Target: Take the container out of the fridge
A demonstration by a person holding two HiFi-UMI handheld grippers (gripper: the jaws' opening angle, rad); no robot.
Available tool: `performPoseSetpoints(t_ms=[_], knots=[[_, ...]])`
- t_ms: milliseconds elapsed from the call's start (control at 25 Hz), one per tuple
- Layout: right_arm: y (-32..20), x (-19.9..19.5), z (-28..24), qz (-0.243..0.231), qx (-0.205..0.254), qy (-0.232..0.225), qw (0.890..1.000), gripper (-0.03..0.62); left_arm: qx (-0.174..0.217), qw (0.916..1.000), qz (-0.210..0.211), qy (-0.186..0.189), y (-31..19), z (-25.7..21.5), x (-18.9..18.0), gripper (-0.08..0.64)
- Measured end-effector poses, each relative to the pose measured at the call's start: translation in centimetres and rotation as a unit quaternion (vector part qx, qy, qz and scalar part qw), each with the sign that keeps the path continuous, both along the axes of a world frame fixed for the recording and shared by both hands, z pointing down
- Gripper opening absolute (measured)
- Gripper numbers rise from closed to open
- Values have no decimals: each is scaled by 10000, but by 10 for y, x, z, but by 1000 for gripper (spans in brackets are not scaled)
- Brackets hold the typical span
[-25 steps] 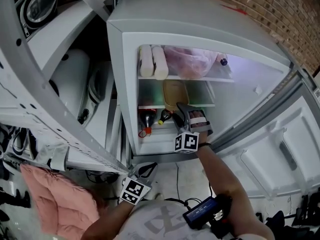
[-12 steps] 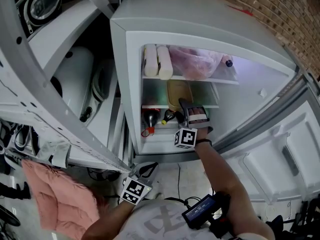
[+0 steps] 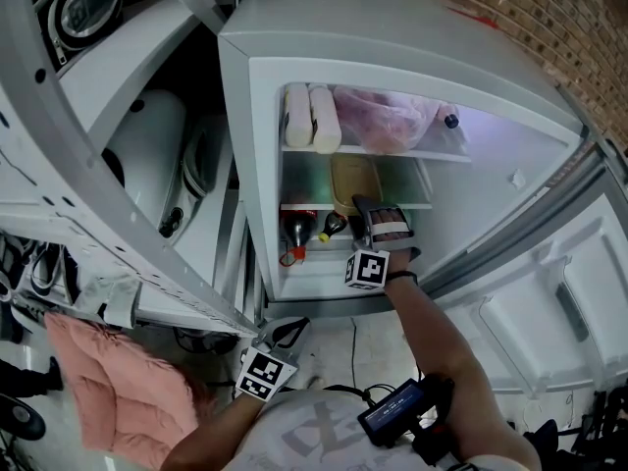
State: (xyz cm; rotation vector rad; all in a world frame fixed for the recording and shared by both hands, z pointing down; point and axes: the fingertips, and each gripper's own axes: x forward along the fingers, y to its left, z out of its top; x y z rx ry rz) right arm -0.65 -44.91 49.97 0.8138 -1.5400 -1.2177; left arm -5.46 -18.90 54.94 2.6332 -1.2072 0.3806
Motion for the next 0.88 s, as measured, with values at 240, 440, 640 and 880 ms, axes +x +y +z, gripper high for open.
performPoseSetpoints(t_ms=[240, 440, 640, 880], knots=[[12, 3, -4, 15, 8, -11, 10000, 224, 2, 9999, 139, -4, 5, 0, 2, 3], [33, 8, -7, 91, -14, -52, 9999, 222, -33, 9995, 309, 17, 15, 2, 2, 3], [50, 7, -18, 152, 48, -92, 9998, 221, 89, 9989, 457, 41, 14, -3, -2, 4], [85, 20, -24, 379, 23, -121, 9992, 221, -16, 9964, 845, 112, 30, 0, 3, 3]])
